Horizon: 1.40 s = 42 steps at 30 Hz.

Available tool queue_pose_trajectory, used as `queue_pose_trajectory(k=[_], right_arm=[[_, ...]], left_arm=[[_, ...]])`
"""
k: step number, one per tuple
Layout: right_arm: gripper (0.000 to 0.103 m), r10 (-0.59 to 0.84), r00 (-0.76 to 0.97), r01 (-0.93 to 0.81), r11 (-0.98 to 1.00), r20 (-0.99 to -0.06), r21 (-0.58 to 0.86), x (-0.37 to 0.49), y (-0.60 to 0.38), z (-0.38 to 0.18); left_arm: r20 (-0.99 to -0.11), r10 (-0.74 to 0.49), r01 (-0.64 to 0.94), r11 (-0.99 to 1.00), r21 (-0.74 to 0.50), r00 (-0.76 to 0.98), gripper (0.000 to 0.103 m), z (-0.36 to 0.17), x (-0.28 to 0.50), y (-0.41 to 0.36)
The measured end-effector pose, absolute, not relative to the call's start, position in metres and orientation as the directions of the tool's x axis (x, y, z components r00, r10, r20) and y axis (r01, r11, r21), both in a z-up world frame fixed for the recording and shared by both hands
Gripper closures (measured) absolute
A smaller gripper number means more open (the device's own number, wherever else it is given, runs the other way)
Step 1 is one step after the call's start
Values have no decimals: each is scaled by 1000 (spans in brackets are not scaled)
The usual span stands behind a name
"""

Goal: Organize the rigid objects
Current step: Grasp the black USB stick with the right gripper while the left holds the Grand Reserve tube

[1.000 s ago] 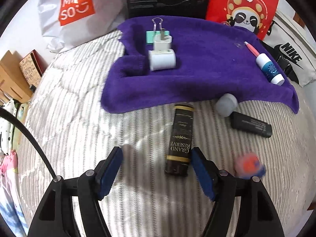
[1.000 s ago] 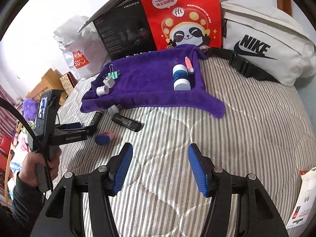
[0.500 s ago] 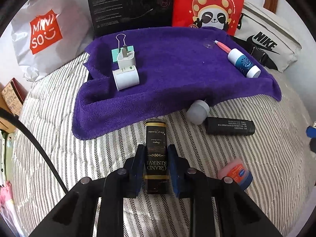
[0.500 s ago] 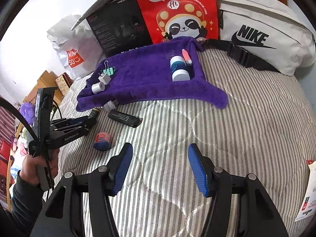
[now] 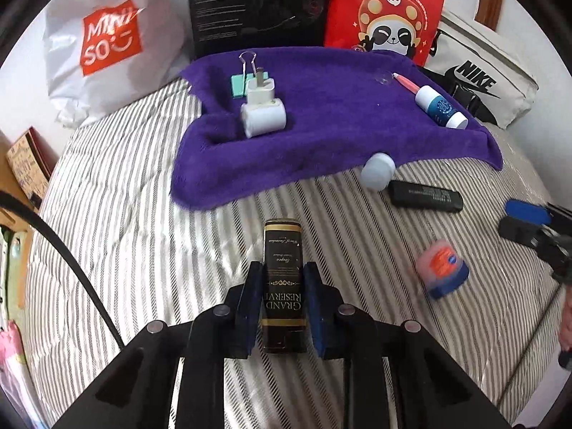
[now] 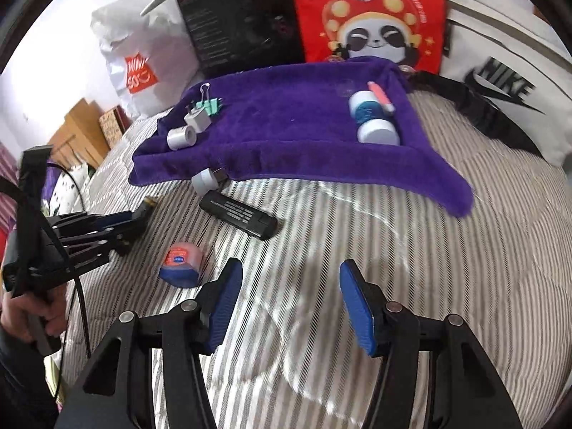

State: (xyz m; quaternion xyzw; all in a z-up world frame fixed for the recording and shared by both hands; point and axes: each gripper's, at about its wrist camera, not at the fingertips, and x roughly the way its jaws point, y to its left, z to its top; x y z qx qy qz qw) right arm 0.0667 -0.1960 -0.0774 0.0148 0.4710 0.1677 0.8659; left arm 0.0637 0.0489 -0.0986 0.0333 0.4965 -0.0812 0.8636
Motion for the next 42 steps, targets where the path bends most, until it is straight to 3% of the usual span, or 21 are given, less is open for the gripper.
queue_pose_trajectory(k=[19, 21, 22, 23, 26, 32, 42], right_arm=[[52, 331, 455, -557, 830, -826, 26, 116, -127, -101], [56, 332, 472, -572, 820, -817, 4, 113, -124, -102], [62, 337, 473, -576, 817, -814, 4, 111, -125, -101], [71, 341, 475, -575, 818, -811, 8, 110, -126, -101], [80, 319, 476, -519, 854, -819, 31, 107, -139, -98], [79, 299, 456, -417, 904, -838, 96, 93, -162, -96], [80, 211, 488, -403, 915, -847, -5, 90, -148, -96]], left_arm=[[-842, -155, 177, 982, -72, 517, 81, -100, 59, 55], [-842, -158, 174, 982, -77, 516, 81, -100, 59, 56], [-842, -157, 175, 982, -75, 517, 81, -100, 59, 56], [-841, -155, 177, 982, -72, 518, 81, -100, 59, 55], [-839, -154, 177, 982, -70, 522, 81, -100, 58, 55], [-835, -153, 172, 983, -71, 528, 81, -100, 58, 55], [-837, -142, 175, 983, -56, 528, 81, -100, 58, 53]])
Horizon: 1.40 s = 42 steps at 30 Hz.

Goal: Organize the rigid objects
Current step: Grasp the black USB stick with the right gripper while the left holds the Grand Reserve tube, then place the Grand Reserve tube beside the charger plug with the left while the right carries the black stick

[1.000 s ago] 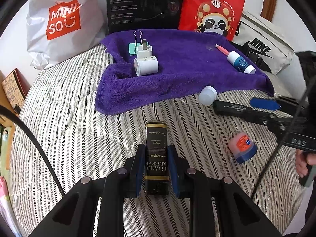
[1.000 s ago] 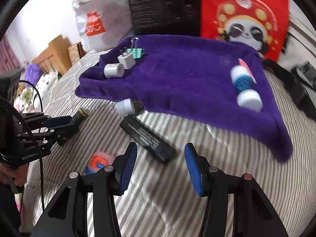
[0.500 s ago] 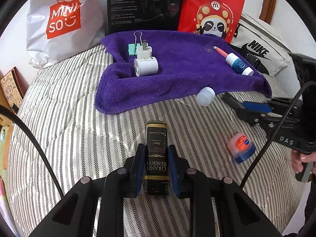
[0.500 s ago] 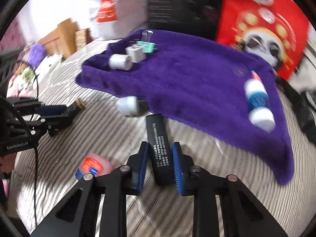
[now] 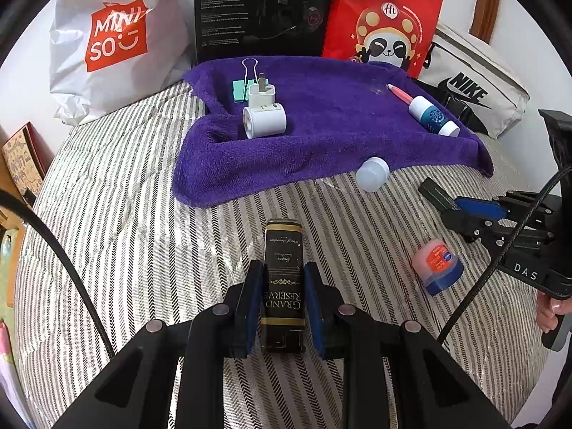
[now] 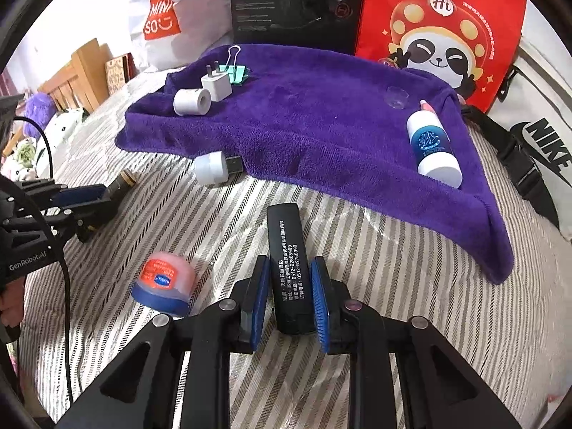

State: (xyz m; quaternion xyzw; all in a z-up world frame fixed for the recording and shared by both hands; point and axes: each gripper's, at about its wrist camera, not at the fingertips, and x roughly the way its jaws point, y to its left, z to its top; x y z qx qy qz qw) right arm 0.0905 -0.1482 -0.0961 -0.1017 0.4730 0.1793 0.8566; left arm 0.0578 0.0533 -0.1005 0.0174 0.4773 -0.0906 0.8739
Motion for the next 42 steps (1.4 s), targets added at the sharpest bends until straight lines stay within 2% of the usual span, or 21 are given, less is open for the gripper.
queue_pose_trajectory(k=[12, 18, 22, 42], right_arm=[[79, 224, 512, -393, 919, -829, 6, 92, -147, -98], [81, 265, 481, -374, 924, -836, 78, 93, -154, -94], [81, 290, 497, -374, 922, -818, 100, 85, -156, -83], [81, 313, 529, -335, 931, -789, 144, 91, -181, -58]], left_arm=[[-841, -140, 178, 983, -53, 523, 81, -100, 60, 52], [-844, -201, 165, 977, -136, 497, 81, -96, 62, 64], [-836, -202, 153, 978, -144, 509, 81, -87, 58, 66], [-818, -203, 191, 975, -115, 538, 81, -58, 72, 49]])
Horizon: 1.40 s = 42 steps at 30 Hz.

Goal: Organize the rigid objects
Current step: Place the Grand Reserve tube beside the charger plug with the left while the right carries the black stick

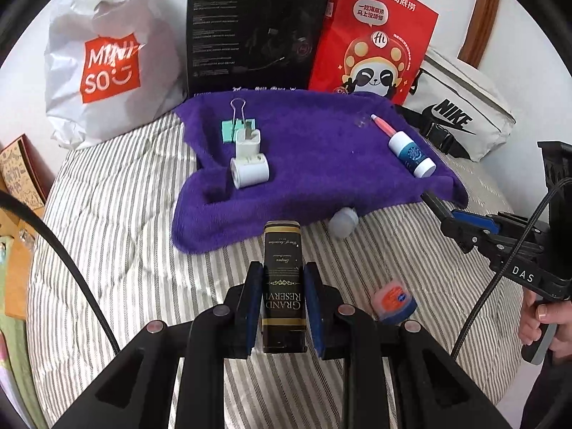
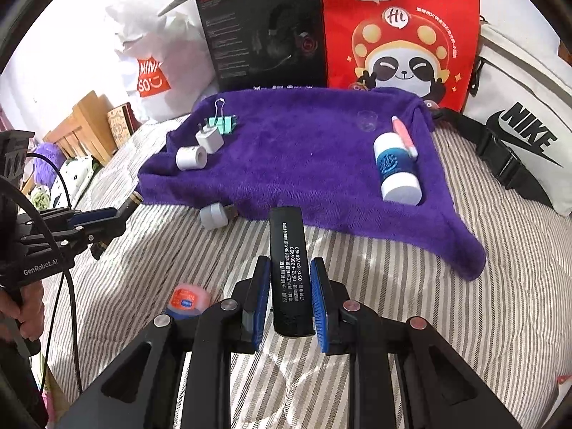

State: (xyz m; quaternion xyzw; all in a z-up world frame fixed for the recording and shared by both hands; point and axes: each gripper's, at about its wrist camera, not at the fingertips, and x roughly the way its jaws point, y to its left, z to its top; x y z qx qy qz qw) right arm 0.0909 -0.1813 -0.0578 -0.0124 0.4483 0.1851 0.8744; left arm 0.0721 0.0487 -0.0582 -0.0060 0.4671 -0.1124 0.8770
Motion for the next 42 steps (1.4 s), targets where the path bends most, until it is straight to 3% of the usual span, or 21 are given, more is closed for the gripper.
queue_pose_trajectory(k=[22, 42], right_arm=[[81, 298, 586, -299, 944, -753, 141, 153, -193, -33], [81, 278, 571, -259, 954, -772, 152, 196, -193, -56]], left_arm=[[-793, -258, 218, 963, -161, 552, 81, -47, 146, 27], [-824, -240, 187, 968, -166, 513, 81, -86, 218, 17]])
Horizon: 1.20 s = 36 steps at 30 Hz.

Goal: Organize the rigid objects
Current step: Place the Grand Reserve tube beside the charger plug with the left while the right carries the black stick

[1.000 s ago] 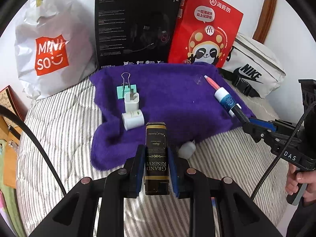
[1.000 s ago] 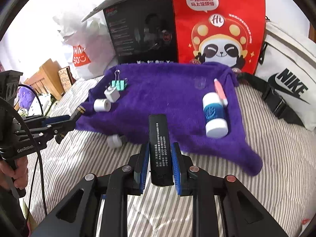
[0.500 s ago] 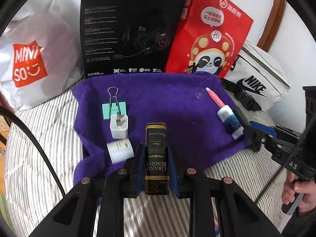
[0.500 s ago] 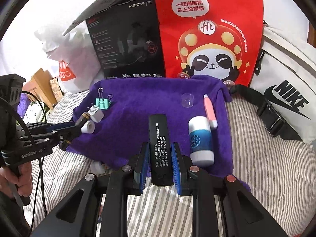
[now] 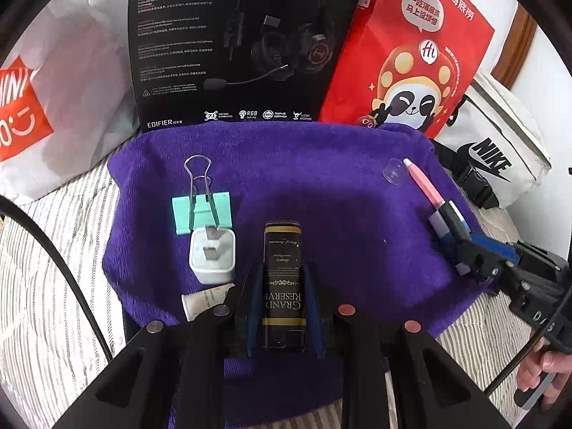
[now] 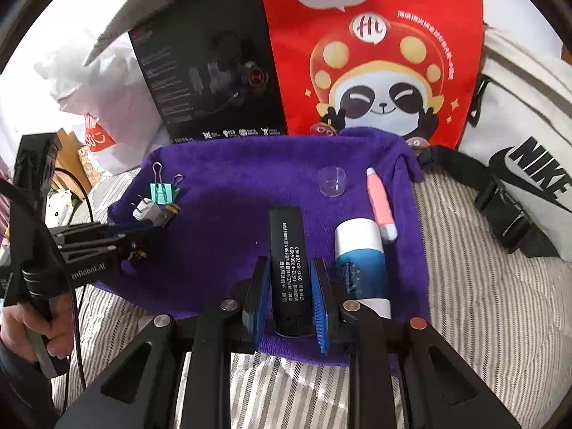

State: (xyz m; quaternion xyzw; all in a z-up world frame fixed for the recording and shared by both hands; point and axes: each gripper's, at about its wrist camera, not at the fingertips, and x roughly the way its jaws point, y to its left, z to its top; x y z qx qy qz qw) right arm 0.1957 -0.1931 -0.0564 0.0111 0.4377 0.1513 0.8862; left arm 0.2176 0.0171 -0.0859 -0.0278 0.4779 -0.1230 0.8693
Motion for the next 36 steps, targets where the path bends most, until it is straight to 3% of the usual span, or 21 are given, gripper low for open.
queue_pose_trajectory(k=[15, 36], right_arm=[[81, 260, 545, -265, 955, -797, 130, 222, -179, -73], [80, 149, 537, -258, 966, -830, 7, 263, -164, -94]], left_arm=[[-851, -168, 202, 977, -74, 498, 81, -94, 229, 11], [-841, -164, 219, 974, -56, 516, 79, -96, 236, 4]])
